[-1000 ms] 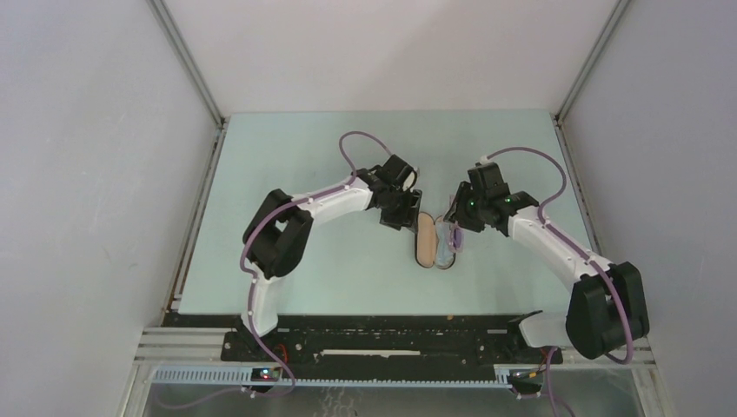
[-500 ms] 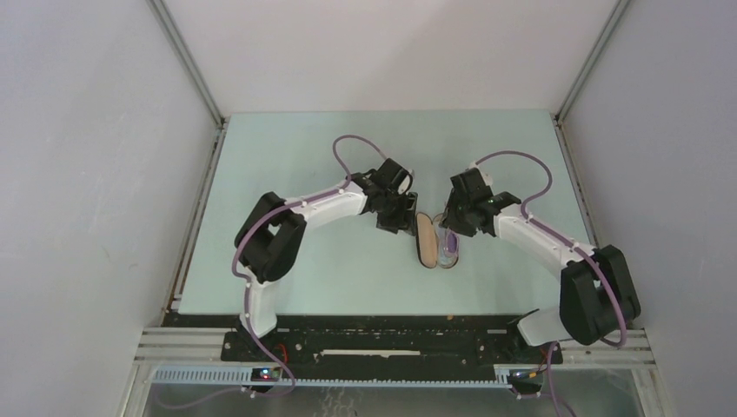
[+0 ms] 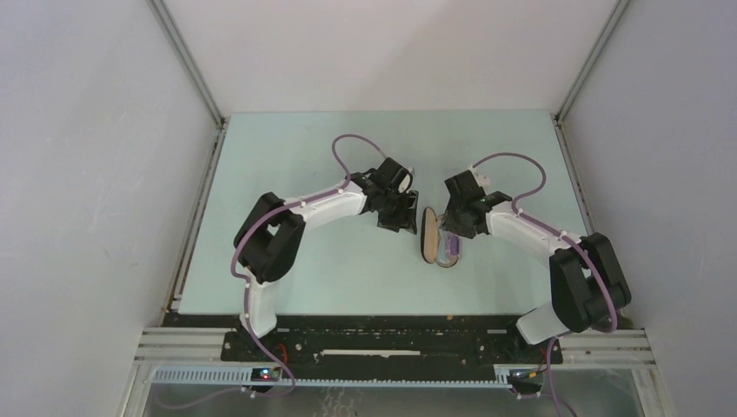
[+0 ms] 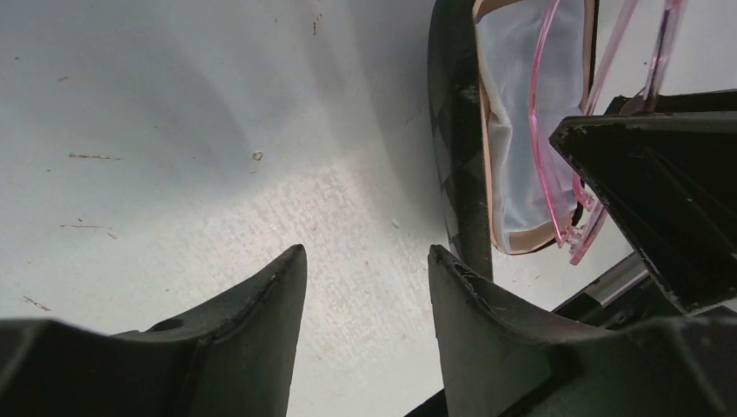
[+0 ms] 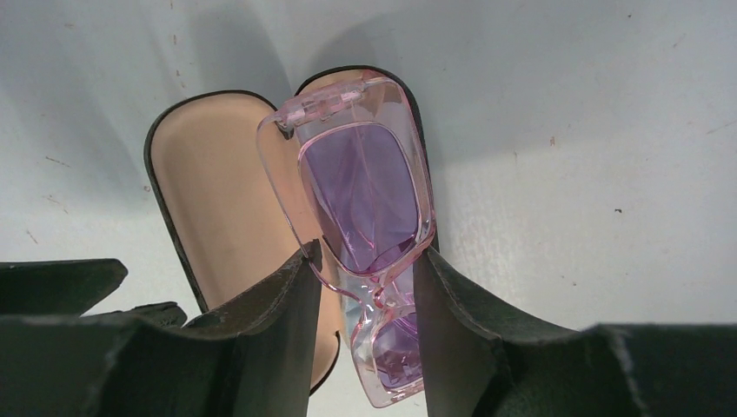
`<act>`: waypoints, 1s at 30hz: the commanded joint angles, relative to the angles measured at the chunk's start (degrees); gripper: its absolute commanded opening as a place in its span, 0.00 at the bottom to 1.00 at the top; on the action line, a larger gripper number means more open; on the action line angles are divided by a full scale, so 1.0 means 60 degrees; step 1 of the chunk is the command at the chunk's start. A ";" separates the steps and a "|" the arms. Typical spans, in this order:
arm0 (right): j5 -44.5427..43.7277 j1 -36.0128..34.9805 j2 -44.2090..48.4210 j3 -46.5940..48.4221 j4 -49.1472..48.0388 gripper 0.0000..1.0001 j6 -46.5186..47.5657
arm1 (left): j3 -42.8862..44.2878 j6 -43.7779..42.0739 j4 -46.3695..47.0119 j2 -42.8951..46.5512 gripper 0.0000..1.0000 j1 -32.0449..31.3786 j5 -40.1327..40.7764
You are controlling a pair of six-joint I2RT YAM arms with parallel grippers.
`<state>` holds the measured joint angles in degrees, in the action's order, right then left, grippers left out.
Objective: Organize the sunglasses
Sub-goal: Place the sunglasses in the sunglasses case.
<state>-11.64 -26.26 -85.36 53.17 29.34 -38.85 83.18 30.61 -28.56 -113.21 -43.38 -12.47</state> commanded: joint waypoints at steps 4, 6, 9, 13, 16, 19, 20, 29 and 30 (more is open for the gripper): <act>-0.0317 -0.0200 -0.0497 0.0030 -0.0301 0.12 0.0023 | 0.0208 0.0107 0.0130 0.0062 0.59 -0.0039 -0.0307; -0.0317 -0.0208 -0.0631 0.0030 -0.0333 0.12 -0.0016 | 0.0235 0.0098 0.0269 -0.0082 0.59 -0.0046 -0.0392; -0.0299 -0.0188 -0.0834 0.0030 -0.0409 0.13 -0.0147 | 0.0347 0.0187 0.0444 -0.0439 0.59 -0.0039 -0.0629; -0.0057 -0.0106 -0.0925 0.0030 -0.0482 0.13 -0.0263 | 0.0396 0.0399 0.0820 -0.0682 0.59 -0.0100 -0.1042; -0.0115 -0.0077 -0.0751 0.0030 -0.0419 0.13 -0.0240 | 0.0450 0.0449 0.0891 -0.0732 0.59 -0.0187 -0.1110; -0.0133 0.0016 -0.0531 0.0030 -0.0262 0.12 -0.0231 | 0.0549 0.0479 0.0892 -0.0760 0.59 -0.0287 -0.1160; -0.0139 0.0045 -0.0450 0.0030 -0.0218 0.13 -0.0234 | 0.0582 0.0487 0.0890 -0.0777 0.59 -0.0330 -0.1159; 0.0379 0.0411 -0.0334 0.0030 -0.0194 0.13 -0.0419 | 0.0781 0.0656 0.0971 -0.1173 0.60 -0.0529 -0.1338; 0.0410 0.0433 -0.0323 0.0030 -0.0202 0.13 -0.0436 | 0.0759 0.0656 0.0979 -0.1182 0.60 -0.0539 -0.1328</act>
<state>-10.31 -24.45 -89.27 53.17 28.91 -39.59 84.93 33.32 -24.38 -119.39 -46.09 -18.81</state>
